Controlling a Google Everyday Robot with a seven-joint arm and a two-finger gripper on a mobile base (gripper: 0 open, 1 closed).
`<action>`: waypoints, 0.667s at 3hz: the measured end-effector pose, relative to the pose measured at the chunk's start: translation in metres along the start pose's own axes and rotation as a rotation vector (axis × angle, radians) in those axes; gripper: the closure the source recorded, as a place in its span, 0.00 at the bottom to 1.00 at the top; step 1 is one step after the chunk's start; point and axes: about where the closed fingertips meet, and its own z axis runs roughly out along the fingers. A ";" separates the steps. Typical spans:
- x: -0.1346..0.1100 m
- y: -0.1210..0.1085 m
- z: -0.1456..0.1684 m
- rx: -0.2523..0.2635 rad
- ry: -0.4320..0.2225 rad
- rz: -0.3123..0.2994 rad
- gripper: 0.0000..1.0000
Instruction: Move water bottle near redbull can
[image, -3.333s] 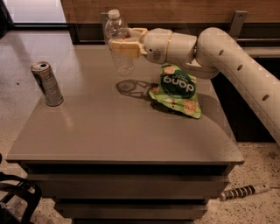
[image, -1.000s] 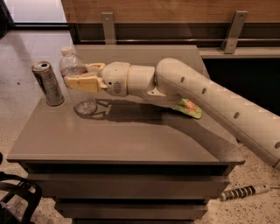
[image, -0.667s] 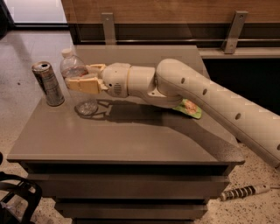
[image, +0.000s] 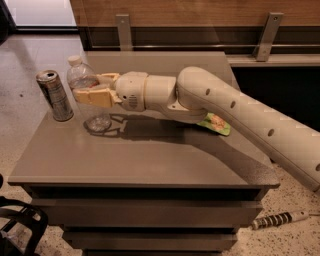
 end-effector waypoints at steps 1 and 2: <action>-0.001 0.002 0.002 -0.005 0.000 -0.001 0.35; -0.001 0.003 0.004 -0.008 0.000 -0.002 0.13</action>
Offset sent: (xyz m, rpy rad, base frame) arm -0.0012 0.0020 0.0006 0.0001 -0.0008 0.0038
